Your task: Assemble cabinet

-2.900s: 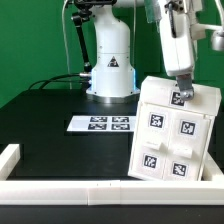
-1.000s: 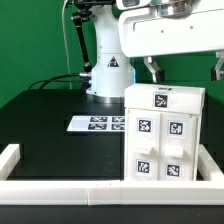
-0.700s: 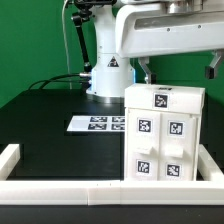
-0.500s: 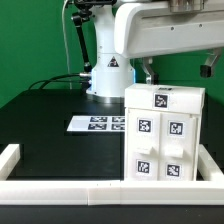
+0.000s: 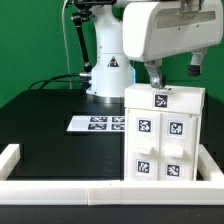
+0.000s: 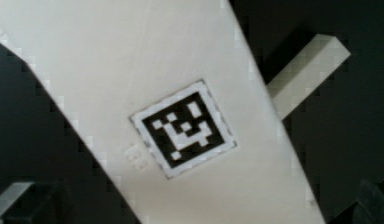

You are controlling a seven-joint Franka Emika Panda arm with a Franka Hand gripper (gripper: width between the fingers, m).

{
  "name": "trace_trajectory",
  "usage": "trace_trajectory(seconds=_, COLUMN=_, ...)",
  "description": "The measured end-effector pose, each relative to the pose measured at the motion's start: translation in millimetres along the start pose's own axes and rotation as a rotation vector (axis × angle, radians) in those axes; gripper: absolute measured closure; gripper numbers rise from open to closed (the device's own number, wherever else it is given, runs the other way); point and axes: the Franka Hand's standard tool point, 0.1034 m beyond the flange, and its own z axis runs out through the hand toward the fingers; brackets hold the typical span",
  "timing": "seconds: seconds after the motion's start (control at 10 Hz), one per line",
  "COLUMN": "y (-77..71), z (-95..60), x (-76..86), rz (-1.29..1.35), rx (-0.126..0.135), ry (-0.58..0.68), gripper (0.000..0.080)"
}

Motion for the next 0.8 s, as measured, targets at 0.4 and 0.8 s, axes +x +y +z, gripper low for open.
trace_trajectory(seconds=0.4, y=1.3, z=13.3, x=-4.9, rz=-0.224, rx=0.006, ry=-0.021, gripper=0.0002)
trace_trajectory(seconds=0.8, y=3.9, z=23.6, x=-11.1, rz=-0.225, rx=0.014, ry=-0.03, gripper=0.0002)
